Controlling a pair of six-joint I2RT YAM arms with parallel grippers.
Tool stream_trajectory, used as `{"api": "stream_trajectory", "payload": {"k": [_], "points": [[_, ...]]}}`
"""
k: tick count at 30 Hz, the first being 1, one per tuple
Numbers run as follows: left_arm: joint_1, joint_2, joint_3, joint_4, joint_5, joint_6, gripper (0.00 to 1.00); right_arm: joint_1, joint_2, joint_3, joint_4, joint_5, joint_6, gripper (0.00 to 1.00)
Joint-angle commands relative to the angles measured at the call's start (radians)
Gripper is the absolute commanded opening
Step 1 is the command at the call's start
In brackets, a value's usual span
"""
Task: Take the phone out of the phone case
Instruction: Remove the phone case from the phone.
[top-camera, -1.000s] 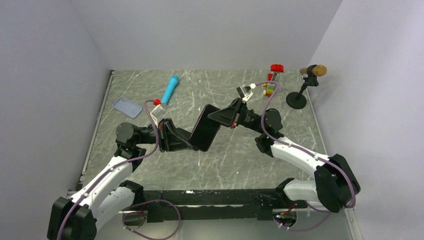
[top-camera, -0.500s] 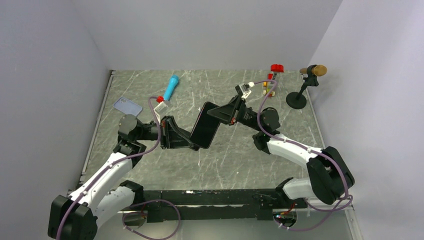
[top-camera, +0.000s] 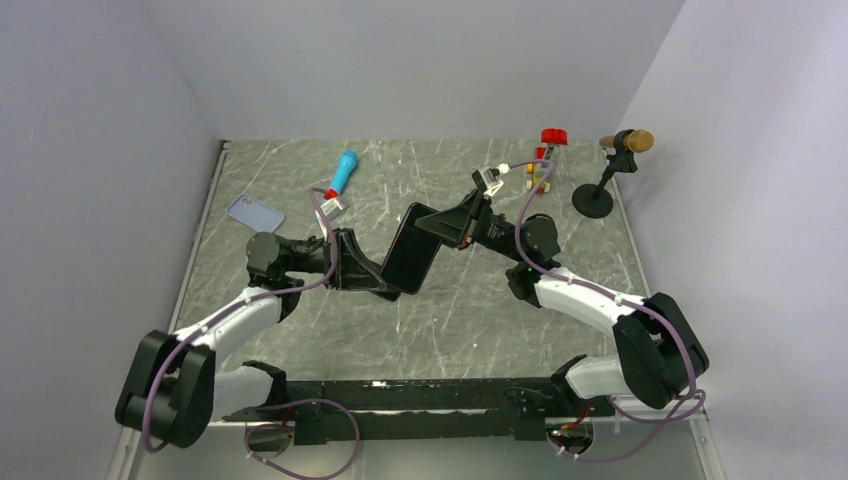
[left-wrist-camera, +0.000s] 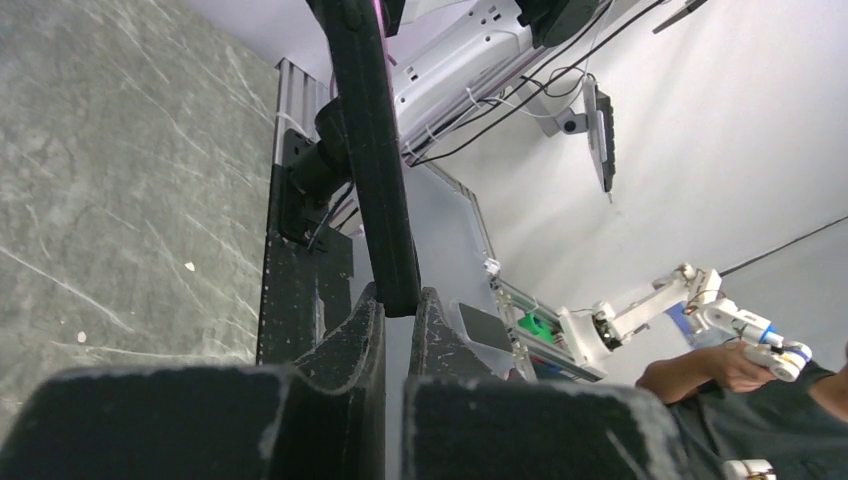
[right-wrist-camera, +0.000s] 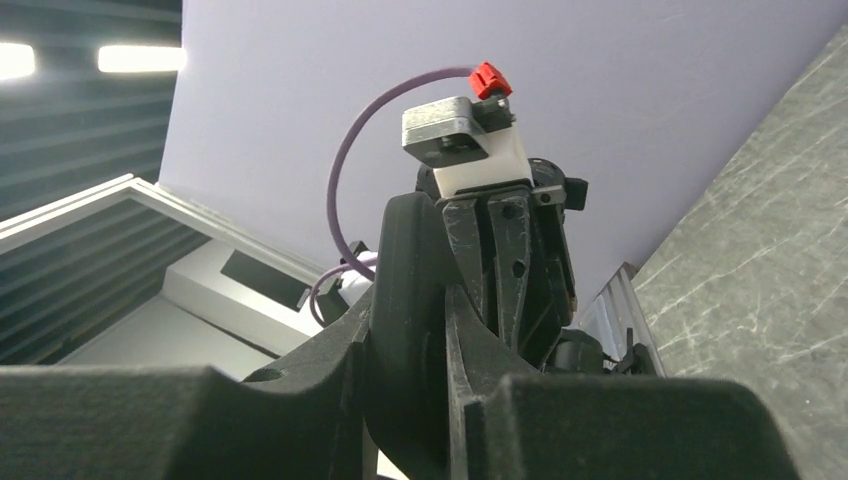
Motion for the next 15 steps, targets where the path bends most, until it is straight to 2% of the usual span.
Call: {"api": "stream_trajectory", "payload": {"k": [1,4,9,12,15], "points": [[0.026,0.151,-0.036,0.321,-0.145,-0.173,0.0,0.082,-0.089,0.109,0.237,-0.12,0.279,0.0],[0.028,0.211,-0.031,0.42,-0.119,-0.263,0.0,0.082,-0.089,0.118,0.249,-0.126,0.292,0.0],[0.03,0.258,-0.032,0.481,-0.117,-0.297,0.0,0.081,-0.059,0.134,0.302,-0.122,0.337,0.0],[0.03,0.24,-0.027,0.42,-0.112,-0.249,0.0,0.082,-0.044,0.142,0.328,-0.116,0.361,0.0],[0.028,0.175,-0.022,0.26,-0.114,-0.118,0.0,0.081,-0.028,0.151,0.339,-0.111,0.379,0.0]]}}
